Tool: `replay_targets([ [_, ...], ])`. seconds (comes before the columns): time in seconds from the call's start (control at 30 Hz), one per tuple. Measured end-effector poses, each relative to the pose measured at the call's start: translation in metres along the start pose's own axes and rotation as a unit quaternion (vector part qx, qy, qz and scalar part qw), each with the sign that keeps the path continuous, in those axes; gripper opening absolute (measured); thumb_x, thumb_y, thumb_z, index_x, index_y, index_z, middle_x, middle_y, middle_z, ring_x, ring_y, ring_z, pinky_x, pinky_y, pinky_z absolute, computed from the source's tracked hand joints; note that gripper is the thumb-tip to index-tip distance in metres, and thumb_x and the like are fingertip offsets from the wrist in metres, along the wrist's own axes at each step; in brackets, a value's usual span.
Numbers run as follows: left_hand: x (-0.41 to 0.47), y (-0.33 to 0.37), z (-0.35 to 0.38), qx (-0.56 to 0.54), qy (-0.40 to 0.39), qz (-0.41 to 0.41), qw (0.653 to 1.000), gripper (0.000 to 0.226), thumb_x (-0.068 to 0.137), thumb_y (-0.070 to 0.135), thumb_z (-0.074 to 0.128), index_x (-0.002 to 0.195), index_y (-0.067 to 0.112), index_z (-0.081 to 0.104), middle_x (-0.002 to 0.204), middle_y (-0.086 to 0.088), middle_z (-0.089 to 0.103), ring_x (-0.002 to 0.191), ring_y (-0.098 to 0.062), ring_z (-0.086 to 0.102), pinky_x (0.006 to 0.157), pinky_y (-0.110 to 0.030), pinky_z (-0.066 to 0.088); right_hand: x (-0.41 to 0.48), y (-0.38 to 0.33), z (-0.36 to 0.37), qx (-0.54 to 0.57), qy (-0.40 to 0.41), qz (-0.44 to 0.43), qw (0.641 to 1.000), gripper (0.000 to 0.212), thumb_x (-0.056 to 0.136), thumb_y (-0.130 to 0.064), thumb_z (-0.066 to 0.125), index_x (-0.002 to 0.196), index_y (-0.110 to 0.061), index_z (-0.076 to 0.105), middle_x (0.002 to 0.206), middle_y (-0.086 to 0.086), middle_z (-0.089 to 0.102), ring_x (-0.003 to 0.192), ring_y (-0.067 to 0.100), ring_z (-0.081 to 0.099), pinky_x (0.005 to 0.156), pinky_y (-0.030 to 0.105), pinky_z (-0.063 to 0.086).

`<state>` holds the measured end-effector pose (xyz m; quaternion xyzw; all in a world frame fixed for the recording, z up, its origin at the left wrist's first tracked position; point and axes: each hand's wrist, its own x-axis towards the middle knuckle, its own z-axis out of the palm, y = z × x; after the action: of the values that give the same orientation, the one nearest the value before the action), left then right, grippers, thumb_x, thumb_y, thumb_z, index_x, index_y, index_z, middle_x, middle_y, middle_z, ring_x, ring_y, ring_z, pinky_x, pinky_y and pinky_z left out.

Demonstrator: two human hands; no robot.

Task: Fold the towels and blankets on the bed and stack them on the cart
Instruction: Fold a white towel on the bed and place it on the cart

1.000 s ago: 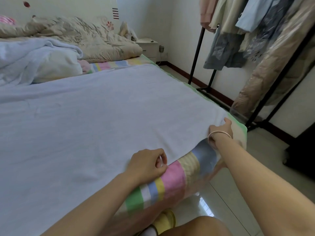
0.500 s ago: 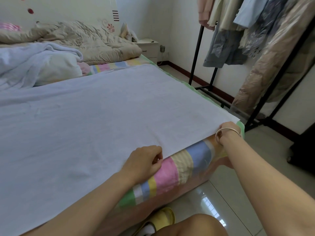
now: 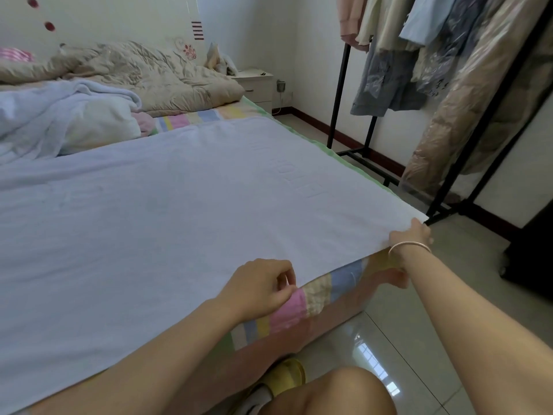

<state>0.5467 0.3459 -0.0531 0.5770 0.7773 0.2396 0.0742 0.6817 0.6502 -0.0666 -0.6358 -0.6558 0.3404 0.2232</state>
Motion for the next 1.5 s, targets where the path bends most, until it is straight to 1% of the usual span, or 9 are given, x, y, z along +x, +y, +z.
replay_targets([
  [0.17,-0.029,-0.015,-0.016,-0.065,0.100,-0.049,0.992,0.011,0.092,0.029,0.054,0.096,0.036,0.062,0.095,0.023,0.062,0.085,0.002,0.059,0.076,-0.021,0.048,-0.048,-0.021,0.032,-0.220,0.076,-0.158,0.960,0.061,0.093,-0.019,0.048,0.149,-0.025,0.026,0.161,0.010,0.000,0.147,0.033,-0.004,0.119,0.044,0.005],
  [0.43,-0.180,-0.120,-0.079,0.159,0.054,-0.283,0.944,0.095,0.073,0.064,-0.010,0.155,0.024,0.015,0.163,0.005,0.005,0.150,-0.009,0.003,0.122,-0.031,0.002,-0.264,-0.108,0.159,-0.319,-0.247,-0.508,0.761,0.060,0.100,-0.050,0.016,0.154,-0.024,0.008,0.162,0.003,0.000,0.149,0.022,-0.005,0.119,0.044,-0.006],
  [0.73,-0.443,-0.186,-0.142,0.249,0.106,-0.492,0.828,0.088,0.075,0.067,-0.021,0.152,0.026,-0.009,0.157,0.011,-0.015,0.145,-0.003,-0.013,0.121,-0.035,-0.007,-0.566,-0.121,0.254,-0.272,-0.359,-0.718,0.531,0.065,0.101,-0.049,0.015,0.154,-0.019,-0.004,0.161,0.006,-0.014,0.147,0.021,-0.017,0.118,0.044,-0.011],
  [0.87,-0.524,-0.196,-0.162,0.212,0.198,-0.516,0.806,0.070,0.095,0.052,0.004,0.153,0.019,0.027,0.160,0.005,0.021,0.147,-0.007,0.016,0.120,-0.032,0.014,-0.645,-0.109,0.263,-0.220,-0.390,-0.797,0.406,0.059,0.102,-0.043,0.021,0.155,-0.019,0.008,0.162,0.005,-0.003,0.148,0.019,-0.009,0.119,0.042,-0.009],
  [0.93,-0.542,-0.201,-0.175,0.199,0.277,-0.499,0.797,0.045,0.102,0.033,0.028,0.131,0.017,0.058,0.138,0.002,0.056,0.130,-0.015,0.046,0.108,-0.033,0.037,-0.665,-0.118,0.267,-0.143,-0.411,-0.802,0.409,0.053,0.101,-0.040,0.019,0.152,-0.023,0.024,0.161,0.002,0.011,0.149,0.018,-0.001,0.119,0.040,-0.008],
  [1.03,-0.544,-0.221,-0.206,0.216,0.324,-0.492,0.779,0.020,0.095,0.014,0.051,0.103,0.020,0.068,0.105,0.005,0.066,0.105,-0.021,0.057,0.085,-0.035,0.045,-0.676,-0.157,0.291,-0.118,-0.336,-0.749,0.559,0.059,0.094,-0.041,0.012,0.149,-0.027,0.029,0.161,-0.001,0.014,0.149,0.021,-0.005,0.118,0.043,-0.011],
  [1.13,-0.546,-0.261,-0.235,0.206,0.312,-0.511,0.774,0.029,0.093,0.012,0.053,0.119,0.017,0.064,0.128,0.001,0.061,0.124,-0.023,0.049,0.100,-0.039,0.041,-0.670,-0.189,0.329,-0.237,-0.316,-0.667,0.632,0.056,0.100,-0.040,0.022,0.154,-0.024,0.013,0.162,0.004,0.001,0.148,0.025,-0.013,0.118,0.047,-0.010],
  [1.27,-0.547,-0.327,-0.260,0.186,0.248,-0.540,0.783,0.048,0.101,0.024,0.038,0.149,0.019,0.037,0.159,0.001,0.026,0.148,-0.015,0.018,0.120,-0.033,0.016,-0.695,-0.199,0.372,-0.279,-0.328,-0.651,0.625,0.062,0.100,-0.047,0.017,0.155,-0.022,0.001,0.161,0.010,-0.010,0.147,0.029,-0.015,0.117,0.050,-0.011],
  [1.5,-0.525,-0.414,-0.307,0.162,0.255,-0.549,0.780,0.043,0.102,0.026,0.039,0.143,0.016,0.047,0.156,-0.005,0.034,0.145,-0.019,0.026,0.118,-0.031,0.017,-0.773,-0.228,0.414,-0.141,-0.477,-0.727,0.474,0.055,0.099,-0.048,0.020,0.151,-0.031,0.022,0.162,-0.002,0.007,0.149,0.017,-0.001,0.120,0.038,-0.004],
])
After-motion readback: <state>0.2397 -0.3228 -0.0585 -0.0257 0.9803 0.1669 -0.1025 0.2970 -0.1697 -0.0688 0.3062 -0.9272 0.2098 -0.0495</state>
